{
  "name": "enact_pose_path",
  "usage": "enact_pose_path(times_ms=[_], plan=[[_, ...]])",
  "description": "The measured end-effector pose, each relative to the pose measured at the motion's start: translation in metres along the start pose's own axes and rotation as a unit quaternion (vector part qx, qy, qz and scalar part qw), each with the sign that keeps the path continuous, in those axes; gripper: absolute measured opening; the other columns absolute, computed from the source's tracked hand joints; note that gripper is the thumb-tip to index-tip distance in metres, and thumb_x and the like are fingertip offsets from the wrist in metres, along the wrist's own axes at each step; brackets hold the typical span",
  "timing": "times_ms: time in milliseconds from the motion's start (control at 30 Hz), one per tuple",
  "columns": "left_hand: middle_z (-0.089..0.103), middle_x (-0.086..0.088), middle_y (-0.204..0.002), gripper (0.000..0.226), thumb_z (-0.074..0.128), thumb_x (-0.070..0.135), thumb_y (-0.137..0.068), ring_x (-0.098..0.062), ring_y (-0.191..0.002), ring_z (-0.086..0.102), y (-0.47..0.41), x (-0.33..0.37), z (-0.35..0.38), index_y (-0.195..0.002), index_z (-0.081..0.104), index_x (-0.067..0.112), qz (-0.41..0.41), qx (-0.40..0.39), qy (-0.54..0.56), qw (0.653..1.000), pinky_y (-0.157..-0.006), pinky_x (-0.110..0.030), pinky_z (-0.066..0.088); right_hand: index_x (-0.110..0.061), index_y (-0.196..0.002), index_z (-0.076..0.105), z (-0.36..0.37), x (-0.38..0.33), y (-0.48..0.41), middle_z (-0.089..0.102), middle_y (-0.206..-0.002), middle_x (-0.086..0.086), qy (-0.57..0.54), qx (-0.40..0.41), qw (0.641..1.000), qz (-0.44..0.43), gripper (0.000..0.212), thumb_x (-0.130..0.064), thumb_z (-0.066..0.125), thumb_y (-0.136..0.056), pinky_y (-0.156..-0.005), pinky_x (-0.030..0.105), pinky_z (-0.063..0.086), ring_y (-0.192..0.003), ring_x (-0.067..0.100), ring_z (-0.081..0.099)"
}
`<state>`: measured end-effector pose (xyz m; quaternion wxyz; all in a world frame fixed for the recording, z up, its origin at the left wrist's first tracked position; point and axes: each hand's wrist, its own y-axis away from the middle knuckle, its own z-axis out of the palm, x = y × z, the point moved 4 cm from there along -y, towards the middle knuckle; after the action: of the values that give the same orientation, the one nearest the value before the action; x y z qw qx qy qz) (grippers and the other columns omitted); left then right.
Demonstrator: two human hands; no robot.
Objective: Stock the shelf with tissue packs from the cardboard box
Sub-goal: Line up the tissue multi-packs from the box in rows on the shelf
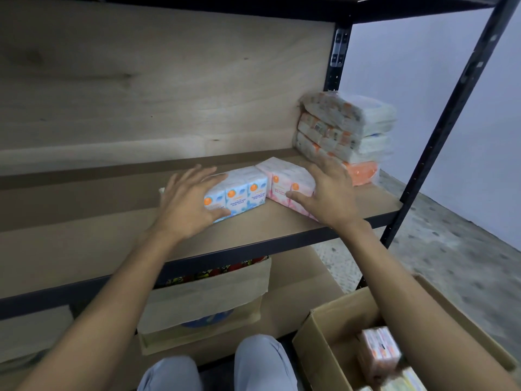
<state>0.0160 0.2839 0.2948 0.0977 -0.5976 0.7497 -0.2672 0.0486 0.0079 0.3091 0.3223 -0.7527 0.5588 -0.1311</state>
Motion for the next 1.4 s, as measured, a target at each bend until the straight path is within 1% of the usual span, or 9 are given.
enact_pose_path(times_ms=[167,267,433,567,667,867,967,1100,1400], plan=[[0.048,0.005,-0.145,0.064,0.066,0.052,-0.081,-0.019,-0.131,0.046,0.001,0.003,0.011,-0.139,0.047,0.036,-0.003,0.016,-0.066,0.998,-0.107,-0.035,0.03,-0.028,-0.147,0.027,0.032,-0.008,-0.009,0.027,-0.155,0.006,0.128,-0.15,0.98,0.039,0.072,-0.062,0.049,-0.087,-0.113,0.054,0.016,-0.143,0.031,0.023],[0.051,0.005,-0.143,0.06,0.068,0.047,-0.082,-0.019,-0.13,0.047,0.002,-0.001,0.009,-0.138,0.049,0.035,0.009,0.012,-0.069,0.997,-0.107,-0.035,0.033,-0.028,-0.148,0.023,0.034,0.003,-0.01,0.029,-0.155,0.004,0.167,-0.161,0.973,0.02,0.073,-0.059,0.051,-0.088,-0.112,0.052,0.021,-0.141,0.03,0.028],[0.048,0.006,-0.146,0.064,0.07,0.046,-0.081,-0.019,-0.134,0.044,0.002,-0.007,0.001,-0.14,0.047,0.034,0.013,-0.021,-0.051,0.998,-0.11,-0.039,0.031,-0.033,-0.149,0.026,0.018,0.027,-0.008,0.03,-0.156,-0.002,0.118,-0.165,0.978,-0.054,0.075,-0.061,0.054,-0.086,-0.114,0.047,0.024,-0.141,0.023,0.032],[0.042,0.005,-0.15,0.066,0.068,0.041,-0.085,-0.02,-0.14,0.036,0.007,-0.007,0.001,-0.144,0.041,0.032,0.013,-0.054,-0.083,0.995,-0.117,-0.043,0.019,-0.034,-0.145,0.034,0.009,0.042,-0.011,0.04,-0.15,-0.003,0.052,-0.195,0.976,-0.084,0.075,-0.058,0.064,-0.08,-0.107,0.043,0.035,-0.133,0.023,0.042],[0.041,0.003,-0.151,0.065,0.07,0.031,-0.085,-0.021,-0.14,0.035,0.011,-0.007,0.001,-0.143,0.042,0.03,-0.014,-0.054,-0.074,0.996,-0.117,-0.042,0.017,-0.038,-0.141,0.037,0.006,0.05,-0.015,0.046,-0.146,-0.004,0.008,-0.225,0.971,-0.085,0.073,-0.053,0.07,-0.077,-0.104,0.043,0.039,-0.127,0.023,0.046],[0.044,-0.001,-0.148,0.068,0.073,0.024,-0.08,-0.022,-0.139,0.035,0.013,-0.006,0.008,-0.141,0.043,0.027,-0.033,-0.025,-0.052,0.998,-0.116,-0.042,0.014,-0.036,-0.146,0.027,0.018,0.035,-0.013,0.023,-0.158,-0.005,0.055,-0.203,0.976,-0.057,0.078,-0.04,0.07,-0.081,-0.118,0.052,0.006,-0.148,0.023,0.01],[0.044,-0.001,-0.149,0.068,0.072,0.036,-0.081,-0.022,-0.137,0.039,0.015,-0.004,0.013,-0.142,0.044,0.028,-0.036,0.001,-0.049,0.998,-0.116,-0.042,0.016,-0.036,-0.148,0.023,0.031,0.024,-0.004,0.02,-0.159,-0.002,0.043,-0.18,0.982,-0.026,0.084,-0.052,0.067,-0.078,-0.116,0.053,0.003,-0.147,0.024,0.012],[0.051,0.001,-0.143,0.061,0.073,0.038,-0.08,-0.023,-0.13,0.047,0.012,-0.01,0.017,-0.137,0.051,0.03,-0.03,0.045,-0.057,0.997,-0.112,-0.039,0.021,-0.035,-0.145,0.032,0.039,0.029,-0.008,0.029,-0.156,0.0,0.029,-0.133,0.99,-0.043,0.079,-0.051,0.069,-0.078,-0.116,0.05,0.002,-0.145,0.024,0.019],[0.056,0.004,-0.137,0.059,0.078,0.038,-0.073,-0.023,-0.124,0.053,-0.009,-0.034,0.023,-0.128,0.059,0.032,-0.006,0.046,-0.021,0.999,-0.109,-0.043,0.03,-0.034,-0.14,0.042,0.066,0.043,-0.044,0.045,-0.146,-0.001,-0.038,-0.136,0.981,-0.133,0.079,-0.051,0.076,-0.071,-0.109,0.045,0.019,-0.136,0.027,0.034]])
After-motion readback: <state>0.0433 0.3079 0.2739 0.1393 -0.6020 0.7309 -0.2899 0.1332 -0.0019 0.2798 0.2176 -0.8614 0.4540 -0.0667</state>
